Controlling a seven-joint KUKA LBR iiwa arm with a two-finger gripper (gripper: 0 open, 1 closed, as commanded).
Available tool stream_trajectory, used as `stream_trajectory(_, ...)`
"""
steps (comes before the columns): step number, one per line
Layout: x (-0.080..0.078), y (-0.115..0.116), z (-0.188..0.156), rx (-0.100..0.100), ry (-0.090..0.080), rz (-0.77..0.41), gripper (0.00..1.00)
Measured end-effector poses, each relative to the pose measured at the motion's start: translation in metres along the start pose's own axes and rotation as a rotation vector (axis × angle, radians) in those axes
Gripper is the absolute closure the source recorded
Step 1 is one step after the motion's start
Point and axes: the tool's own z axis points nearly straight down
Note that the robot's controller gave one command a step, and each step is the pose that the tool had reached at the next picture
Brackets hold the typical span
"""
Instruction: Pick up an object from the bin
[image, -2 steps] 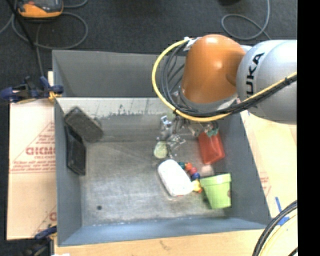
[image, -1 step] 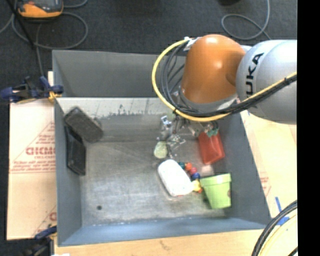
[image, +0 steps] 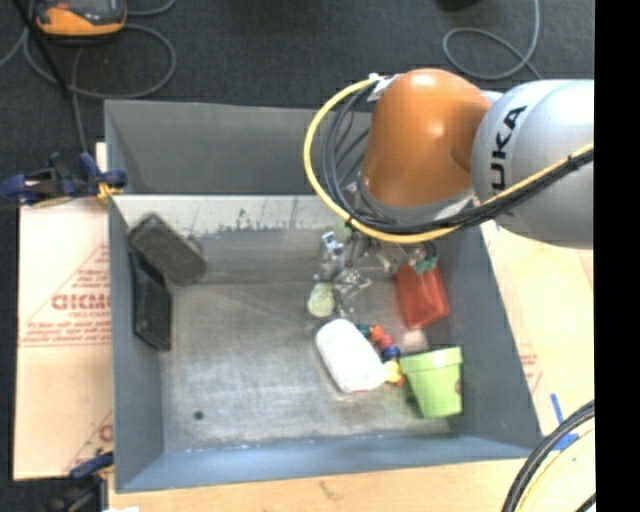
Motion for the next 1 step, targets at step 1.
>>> stream_trajectory(1, 0.0000, 0.0000, 0.0000, 0.000, 0.000, 0.000, 1.00)
